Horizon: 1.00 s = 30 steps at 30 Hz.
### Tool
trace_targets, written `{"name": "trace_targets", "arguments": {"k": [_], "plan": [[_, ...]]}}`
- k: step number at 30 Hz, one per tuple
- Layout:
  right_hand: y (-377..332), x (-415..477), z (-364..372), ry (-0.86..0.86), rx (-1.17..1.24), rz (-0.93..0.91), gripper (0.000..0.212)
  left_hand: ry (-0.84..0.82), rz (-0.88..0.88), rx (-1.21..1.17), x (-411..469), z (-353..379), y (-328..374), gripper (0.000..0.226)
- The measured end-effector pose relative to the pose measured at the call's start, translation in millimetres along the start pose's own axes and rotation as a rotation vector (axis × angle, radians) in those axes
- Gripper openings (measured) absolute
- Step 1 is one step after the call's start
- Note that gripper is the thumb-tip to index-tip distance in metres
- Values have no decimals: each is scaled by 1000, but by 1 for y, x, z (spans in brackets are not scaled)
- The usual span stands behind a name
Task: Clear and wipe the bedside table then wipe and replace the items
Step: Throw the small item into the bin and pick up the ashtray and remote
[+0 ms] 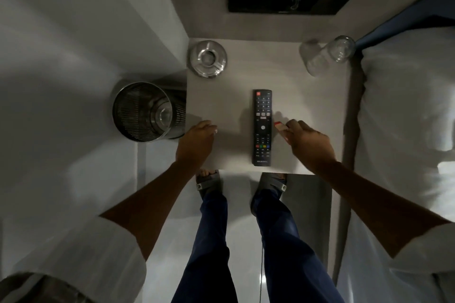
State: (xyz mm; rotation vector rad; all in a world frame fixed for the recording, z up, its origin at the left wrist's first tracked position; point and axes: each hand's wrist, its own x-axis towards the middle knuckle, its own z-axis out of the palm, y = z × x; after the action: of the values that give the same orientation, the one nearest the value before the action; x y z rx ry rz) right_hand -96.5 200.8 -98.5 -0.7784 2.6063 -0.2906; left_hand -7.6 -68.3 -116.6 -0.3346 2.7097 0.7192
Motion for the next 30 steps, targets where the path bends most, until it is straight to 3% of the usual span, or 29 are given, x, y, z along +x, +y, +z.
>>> {"name": "trace_targets", "arguments": {"k": [2, 9, 13, 17, 21, 25, 30], "plan": [[-36, 17, 3, 13, 34, -94, 43, 63, -43, -21, -7, -8, -17, 26], [-189, 103, 54, -33, 343, -104, 39, 194, -354, -81, -32, -25, -115, 29], [-249, 148, 92, -113, 573, 121, 33, 198, -458, -102, -21, -26, -157, 26], [-274, 180, 123, -153, 730, 323, 27, 83, -422, -68, -13, -22, -191, 25], [-273, 195, 149, -211, 724, 462, 29, 58, -390, -65, -6, -9, -208, 22], [-274, 187, 160, -253, 654, 395, 44, 75, -336, -50, -4, 4, -209, 27], [-272, 164, 146, -218, 584, 285, 38, 98, -313, 123, -6, 1, -192, 29]]}}
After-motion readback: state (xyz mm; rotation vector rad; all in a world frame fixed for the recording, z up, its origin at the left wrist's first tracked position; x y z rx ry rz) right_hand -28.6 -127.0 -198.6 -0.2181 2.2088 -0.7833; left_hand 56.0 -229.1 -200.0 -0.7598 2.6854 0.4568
